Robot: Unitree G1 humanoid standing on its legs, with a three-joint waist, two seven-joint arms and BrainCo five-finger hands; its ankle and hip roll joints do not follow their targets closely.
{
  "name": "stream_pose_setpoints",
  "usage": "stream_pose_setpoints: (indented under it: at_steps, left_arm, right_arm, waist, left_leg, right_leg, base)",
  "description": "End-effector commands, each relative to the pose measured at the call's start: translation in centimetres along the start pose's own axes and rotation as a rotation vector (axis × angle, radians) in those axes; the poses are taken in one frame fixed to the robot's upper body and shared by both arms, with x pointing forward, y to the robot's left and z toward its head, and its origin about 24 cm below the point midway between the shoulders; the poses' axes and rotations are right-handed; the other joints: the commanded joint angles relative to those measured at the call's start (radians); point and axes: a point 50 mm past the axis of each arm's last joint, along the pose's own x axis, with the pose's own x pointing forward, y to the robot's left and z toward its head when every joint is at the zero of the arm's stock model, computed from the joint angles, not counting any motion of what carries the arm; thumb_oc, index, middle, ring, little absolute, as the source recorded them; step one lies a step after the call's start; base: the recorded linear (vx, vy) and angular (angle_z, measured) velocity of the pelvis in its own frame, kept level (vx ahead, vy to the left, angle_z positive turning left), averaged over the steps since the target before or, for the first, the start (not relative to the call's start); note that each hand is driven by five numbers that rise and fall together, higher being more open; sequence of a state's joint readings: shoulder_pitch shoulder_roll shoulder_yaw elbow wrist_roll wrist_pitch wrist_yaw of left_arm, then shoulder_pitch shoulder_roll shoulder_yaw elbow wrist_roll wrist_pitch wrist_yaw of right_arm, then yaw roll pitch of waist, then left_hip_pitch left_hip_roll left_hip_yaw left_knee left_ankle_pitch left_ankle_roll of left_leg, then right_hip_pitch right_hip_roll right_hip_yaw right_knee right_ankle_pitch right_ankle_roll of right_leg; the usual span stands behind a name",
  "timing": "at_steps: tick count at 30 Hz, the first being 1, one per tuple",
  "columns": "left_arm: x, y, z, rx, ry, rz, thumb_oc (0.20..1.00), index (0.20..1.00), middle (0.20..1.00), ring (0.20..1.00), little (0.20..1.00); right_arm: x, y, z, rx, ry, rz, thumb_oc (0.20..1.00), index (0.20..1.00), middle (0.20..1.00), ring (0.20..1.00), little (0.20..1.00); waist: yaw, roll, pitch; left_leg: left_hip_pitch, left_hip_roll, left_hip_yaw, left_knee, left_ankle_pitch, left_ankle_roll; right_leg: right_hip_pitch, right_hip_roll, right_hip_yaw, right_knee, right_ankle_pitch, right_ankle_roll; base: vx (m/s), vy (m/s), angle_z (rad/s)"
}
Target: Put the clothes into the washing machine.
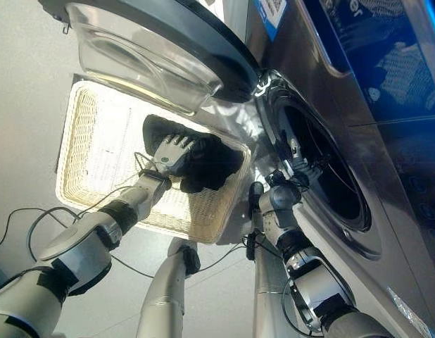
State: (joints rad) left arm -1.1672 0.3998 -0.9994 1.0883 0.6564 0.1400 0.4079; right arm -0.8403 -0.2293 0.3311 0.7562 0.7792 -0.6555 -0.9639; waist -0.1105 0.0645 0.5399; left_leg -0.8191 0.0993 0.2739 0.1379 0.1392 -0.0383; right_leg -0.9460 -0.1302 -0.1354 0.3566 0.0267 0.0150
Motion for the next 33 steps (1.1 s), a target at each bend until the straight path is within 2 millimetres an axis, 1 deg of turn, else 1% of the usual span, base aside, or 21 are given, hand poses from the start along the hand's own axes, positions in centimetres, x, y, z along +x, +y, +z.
stream_pose_setpoints:
  at_steps: [1, 4, 5, 6, 9, 15, 21, 22, 24, 26, 28, 30, 31, 33]
  left_arm:
    - [-0.1, -1.2, -1.4, 0.016, 0.118, -0.155, 1.0, 1.0, 1.0, 1.0, 1.0]
    - [0.0, -1.1, -1.6, 0.001, 0.15, -0.202, 1.0, 1.0, 1.0, 1.0, 1.0]
    - [0.0, -1.3, -1.7, 0.004, 0.155, -0.231, 0.529, 0.529, 0.529, 0.529, 0.529]
    - [-0.1, -1.4, -1.7, 0.002, 0.152, -0.247, 0.2, 0.2, 0.2, 0.2, 0.2]
    - [-0.2, -1.7, -1.8, -0.011, 0.146, -0.267, 0.2, 0.2, 0.2, 0.2, 0.2]
    - [-0.2, -1.6, -1.7, -0.024, 0.122, -0.212, 0.2, 0.2, 0.2, 0.2, 0.2]
    - [-0.5, -1.8, -2.0, -0.042, 0.118, -0.171, 0.2, 0.2, 0.2, 0.2, 0.2]
    - [-0.6, -1.8, -2.2, -0.058, 0.116, -0.143, 0.2, 0.2, 0.2, 0.2, 0.2]
    - [-1.0, -2.1, -2.6, -0.219, 0.156, -0.088, 0.2, 0.2, 0.2, 0.2, 0.2]
    - [-1.1, -2.2, -2.7, -0.286, 0.173, -0.06, 0.2, 0.2, 0.2, 0.2, 0.2]
    - [-1.3, -1.9, -2.9, -0.417, 0.193, 0.043, 0.2, 0.2, 0.2, 0.2, 0.2]
    - [-1.3, -1.9, -2.9, -0.417, 0.193, 0.043, 0.2, 0.2, 0.2, 0.2, 0.2]
    - [-1.4, -1.8, -3.1, -0.468, 0.209, 0.078, 0.2, 0.2, 0.2, 0.2, 0.2]
    - [-1.4, -1.8, -3.1, -0.468, 0.209, 0.078, 0.2, 0.2, 0.2, 0.2, 0.2]
  right_arm:
    - [-0.9, 1.2, 1.0, 0.113, -0.036, 0.04, 1.0, 1.0, 1.0, 1.0, 1.0]
    - [-1.4, 1.8, 1.5, 0.148, -0.05, 0.045, 1.0, 1.0, 1.0, 1.0, 1.0]
    - [-1.5, 1.8, 1.7, 0.165, -0.052, 0.043, 1.0, 1.0, 1.0, 1.0, 1.0]
    - [-1.5, 1.9, 1.8, 0.177, -0.053, 0.04, 1.0, 1.0, 1.0, 1.0, 1.0]
    - [-1.3, 1.7, 2.0, 0.202, -0.055, 0.036, 1.0, 1.0, 1.0, 1.0, 1.0]
    - [-1.4, 1.5, 2.2, 0.21, -0.056, 0.04, 1.0, 1.0, 1.0, 1.0, 1.0]
    - [-1.4, 1.0, 1.7, 0.188, -0.034, 0.041, 1.0, 1.0, 1.0, 1.0, 1.0]
    - [-1.4, 0.7, 1.5, 0.178, -0.023, 0.039, 1.0, 1.0, 1.0, 1.0, 1.0]
    - [-1.6, 0.2, 1.0, 0.135, -0.019, 0.045, 1.0, 1.0, 1.0, 1.0, 1.0]
    - [-1.7, 0.2, 0.8, 0.113, -0.02, 0.059, 1.0, 1.0, 1.0, 1.0, 1.0]
    - [-2.2, 0.2, 0.5, 0.038, -0.026, 0.108, 1.0, 1.0, 1.0, 1.0, 1.0]
    - [-2.2, 0.2, 0.5, 0.038, -0.026, 0.108, 1.0, 1.0, 1.0, 1.0, 1.0]
    - [-2.3, 0.3, 0.3, 0.021, -0.023, 0.139, 1.0, 1.0, 1.0, 1.0, 1.0]
    - [-2.3, 0.3, 0.3, 0.021, -0.023, 0.139, 1.0, 1.0, 1.0, 1.0, 1.0]
  waist:
    - [-0.012, -0.02, -0.02]
    - [-0.015, -0.024, -0.02]
    - [-0.016, -0.026, -0.02]
    - [-0.017, -0.027, -0.02]
    - [-0.019, -0.031, -0.02]
    - [-0.021, -0.035, -0.02]
    - [-0.018, -0.036, -0.02]
    - [-0.017, -0.035, -0.02]
    - [-0.014, -0.036, -0.02]
    - [-0.011, -0.035, -0.02]
    - [-0.006, -0.033, -0.02]
    - [-0.006, -0.033, -0.02]
    - [-0.003, -0.032, -0.02]
    - [-0.003, -0.032, -0.02]
  left_leg:
    - [-0.058, -0.035, 0.049, 0.045, -0.017, -0.078]
    - [-0.069, -0.032, 0.051, 0.044, -0.013, -0.08]
    - [-0.073, -0.031, 0.05, 0.044, -0.013, -0.079]
    - [-0.075, -0.03, 0.049, 0.045, -0.012, -0.08]
    - [-0.075, -0.03, 0.047, 0.047, -0.014, -0.08]
    - [-0.052, -0.026, 0.045, 0.058, -0.02, -0.079]
    - [-0.029, -0.023, 0.043, 0.069, -0.028, -0.08]
    - [-0.016, -0.019, 0.046, 0.071, -0.031, -0.079]
    - [0.005, -0.016, 0.042, 0.079, -0.038, -0.078]
    - [0.014, -0.017, 0.038, 0.079, -0.04, -0.077]
    - [0.034, -0.016, 0.035, 0.082, -0.045, -0.075]
    - [0.034, -0.016, 0.035, 0.082, -0.045, -0.075]
    - [0.041, -0.016, 0.034, 0.083, -0.047, -0.074]
    - [0.041, -0.016, 0.034, 0.083, -0.047, -0.074]
  right_leg:
    - [-0.003, 0.033, -0.05, -0.047, 0.077, 0.117]
    - [-0.017, 0.033, -0.047, -0.047, 0.081, 0.119]
    - [-0.021, 0.033, -0.045, -0.047, 0.083, 0.119]
    - [-0.023, 0.033, -0.043, -0.049, 0.085, 0.119]
    - [-0.023, 0.035, -0.04, -0.05, 0.088, 0.12]
    - [-0.002, 0.027, -0.044, -0.037, 0.082, 0.122]
    - [0.021, 0.021, -0.053, -0.026, 0.071, 0.12]
    - [0.032, 0.018, -0.057, -0.019, 0.064, 0.118]
    - [0.053, 0.012, -0.062, -0.007, 0.051, 0.114]
    - [0.063, 0.012, -0.063, -0.006, 0.048, 0.113]
    - [0.082, 0.009, -0.069, 0.005, 0.035, 0.11]
    - [0.082, 0.009, -0.069, 0.005, 0.035, 0.11]
    - [0.088, 0.007, -0.07, 0.009, 0.031, 0.109]
    - [0.088, 0.007, -0.07, 0.009, 0.031, 0.109]
  base:
    - [0.0, 0.0, 0.0]
    - [0.0, 0.0, 0.0]
    - [0.0, 0.0, 0.0]
    - [0.0, 0.0, 0.0]
    - [0.0, 0.0, 0.0]
    - [0.0, 0.0, 0.0]
    - [0.0, 0.0, 0.0]
    - [0.0, 0.0, 0.0]
    - [0.0, 0.0, 0.0]
    - [0.0, 0.0, 0.0]
    - [0.0, 0.0, 0.0]
    - [0.0, 0.0, 0.0]
    - [0.0, 0.0, 0.0]
    - [0.0, 0.0, 0.0]
